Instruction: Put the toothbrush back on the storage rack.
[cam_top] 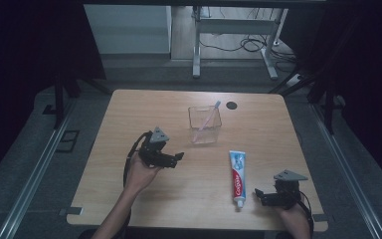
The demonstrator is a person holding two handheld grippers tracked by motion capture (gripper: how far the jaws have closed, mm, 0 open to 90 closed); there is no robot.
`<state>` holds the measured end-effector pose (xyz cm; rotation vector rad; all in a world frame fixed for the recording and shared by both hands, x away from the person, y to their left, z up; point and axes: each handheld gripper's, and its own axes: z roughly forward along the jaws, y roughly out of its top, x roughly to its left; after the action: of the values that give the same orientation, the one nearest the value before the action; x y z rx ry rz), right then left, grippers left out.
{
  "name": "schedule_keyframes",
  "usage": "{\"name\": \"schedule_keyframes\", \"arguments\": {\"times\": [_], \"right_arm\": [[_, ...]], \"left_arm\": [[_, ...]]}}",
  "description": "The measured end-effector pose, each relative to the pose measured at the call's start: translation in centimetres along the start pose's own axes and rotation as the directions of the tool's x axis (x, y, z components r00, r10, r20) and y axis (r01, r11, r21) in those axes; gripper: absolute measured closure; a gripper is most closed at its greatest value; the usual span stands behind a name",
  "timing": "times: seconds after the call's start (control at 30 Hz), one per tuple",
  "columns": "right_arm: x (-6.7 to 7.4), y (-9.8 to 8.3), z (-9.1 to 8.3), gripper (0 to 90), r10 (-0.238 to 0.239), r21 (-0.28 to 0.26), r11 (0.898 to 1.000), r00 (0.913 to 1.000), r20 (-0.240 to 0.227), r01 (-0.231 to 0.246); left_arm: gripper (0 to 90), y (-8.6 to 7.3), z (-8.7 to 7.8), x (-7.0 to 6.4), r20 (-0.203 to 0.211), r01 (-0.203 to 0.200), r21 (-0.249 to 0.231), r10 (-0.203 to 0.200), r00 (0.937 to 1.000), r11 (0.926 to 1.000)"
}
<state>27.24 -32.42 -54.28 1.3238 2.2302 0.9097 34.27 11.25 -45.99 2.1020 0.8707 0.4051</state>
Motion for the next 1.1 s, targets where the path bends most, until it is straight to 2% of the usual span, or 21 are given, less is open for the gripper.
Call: {"name": "schedule_keyframes", "arguments": {"times": [0.2,0.4,0.7,0.97,1.1], "right_arm": [[0.0,0.0,0.0,0.0,0.001,0.000,1.000,1.0000,0.000,-0.001],[0.0,0.0,0.0,0.0,0.000,0.000,1.000,1.0000,0.000,0.000],[0.0,0.0,0.0,0.0,-0.002,-0.001,1.000,1.0000,0.000,0.002],[0.0,0.0,0.0,0.0,-0.001,0.000,1.000,1.0000,0.000,0.001],[0.0,0.0,0.0,0.0,0.000,-0.001,1.000,1.0000,0.000,0.000]], "left_arm": [[12.6,-2.6,-0.3,-0.2,-0.002,0.014,0.010,-0.014,0.9999,0.9999],[12.7,-4.2,-0.8,-0.3,-0.001,0.035,0.000,-0.035,0.9994,0.9994],[12.6,-7.3,-1.7,-0.5,-0.023,0.058,0.010,-0.058,0.9981,0.9983],[12.7,-9.1,-1.7,-0.7,-0.027,0.081,0.019,-0.080,0.9964,0.9966],[12.7,-10.0,-1.5,-0.8,-0.028,0.089,0.044,-0.088,0.9957,0.9951]]}}
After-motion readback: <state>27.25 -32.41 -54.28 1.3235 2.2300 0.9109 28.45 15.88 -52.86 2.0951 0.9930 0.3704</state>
